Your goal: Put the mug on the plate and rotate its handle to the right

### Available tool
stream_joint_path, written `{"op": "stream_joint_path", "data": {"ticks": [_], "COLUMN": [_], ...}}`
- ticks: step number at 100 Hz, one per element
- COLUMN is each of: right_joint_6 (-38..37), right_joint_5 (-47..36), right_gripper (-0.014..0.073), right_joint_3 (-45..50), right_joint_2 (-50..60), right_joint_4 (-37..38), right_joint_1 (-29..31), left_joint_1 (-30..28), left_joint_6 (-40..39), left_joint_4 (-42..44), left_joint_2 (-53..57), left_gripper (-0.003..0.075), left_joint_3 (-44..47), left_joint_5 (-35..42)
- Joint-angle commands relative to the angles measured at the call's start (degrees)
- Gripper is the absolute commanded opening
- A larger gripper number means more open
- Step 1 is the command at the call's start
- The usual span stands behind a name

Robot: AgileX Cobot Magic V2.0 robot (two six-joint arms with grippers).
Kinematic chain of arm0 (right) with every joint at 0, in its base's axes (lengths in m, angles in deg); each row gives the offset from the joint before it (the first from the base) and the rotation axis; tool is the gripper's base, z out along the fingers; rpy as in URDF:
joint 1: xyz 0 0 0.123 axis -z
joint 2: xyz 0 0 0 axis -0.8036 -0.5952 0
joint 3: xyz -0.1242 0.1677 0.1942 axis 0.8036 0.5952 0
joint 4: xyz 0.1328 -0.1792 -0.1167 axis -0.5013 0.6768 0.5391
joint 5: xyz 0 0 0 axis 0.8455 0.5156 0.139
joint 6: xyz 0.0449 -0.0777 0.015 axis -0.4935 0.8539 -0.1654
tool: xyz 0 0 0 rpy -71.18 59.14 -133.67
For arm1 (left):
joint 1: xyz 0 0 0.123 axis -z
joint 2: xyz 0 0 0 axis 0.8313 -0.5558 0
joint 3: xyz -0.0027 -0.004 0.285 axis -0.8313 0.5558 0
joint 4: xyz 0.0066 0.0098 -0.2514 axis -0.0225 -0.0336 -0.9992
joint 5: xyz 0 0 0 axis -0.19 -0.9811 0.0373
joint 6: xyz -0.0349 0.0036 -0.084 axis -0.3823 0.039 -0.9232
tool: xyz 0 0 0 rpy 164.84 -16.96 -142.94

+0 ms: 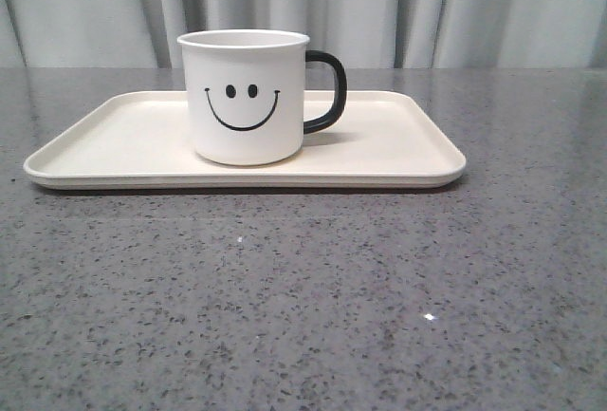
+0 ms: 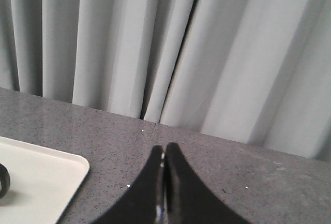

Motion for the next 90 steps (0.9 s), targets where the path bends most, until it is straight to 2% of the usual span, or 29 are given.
{"op": "stream_joint_path", "data": {"ticks": [1,9,90], "right_joint_6": [0.35,0.35,0.35], "right_joint_5": [-3.14,-3.14,-2.77], "right_gripper": [-0.012,-0.012,-0.012], "right_joint_3": [-1.51,-1.51,-1.51], "right_joint_2": [-0.15,-0.15,-0.25], "right_joint_4": [-1.36,-1.36,-1.36], "right_joint_1": [-0.1,-0.1,-0.1], "left_joint_1": [-0.14,-0.14,-0.14], "left_joint_6": [-0.56,-0.56,-0.56], "left_joint_4": [-0.6,-0.6,-0.1], "left_joint_2": [0.87,2.99,2.88], "left_gripper": [-0.002,-0.002,-0.002], "left_joint_3": [0.29,0.77,0.77], "left_joint_5": [5.07,3.26,4.0]}}
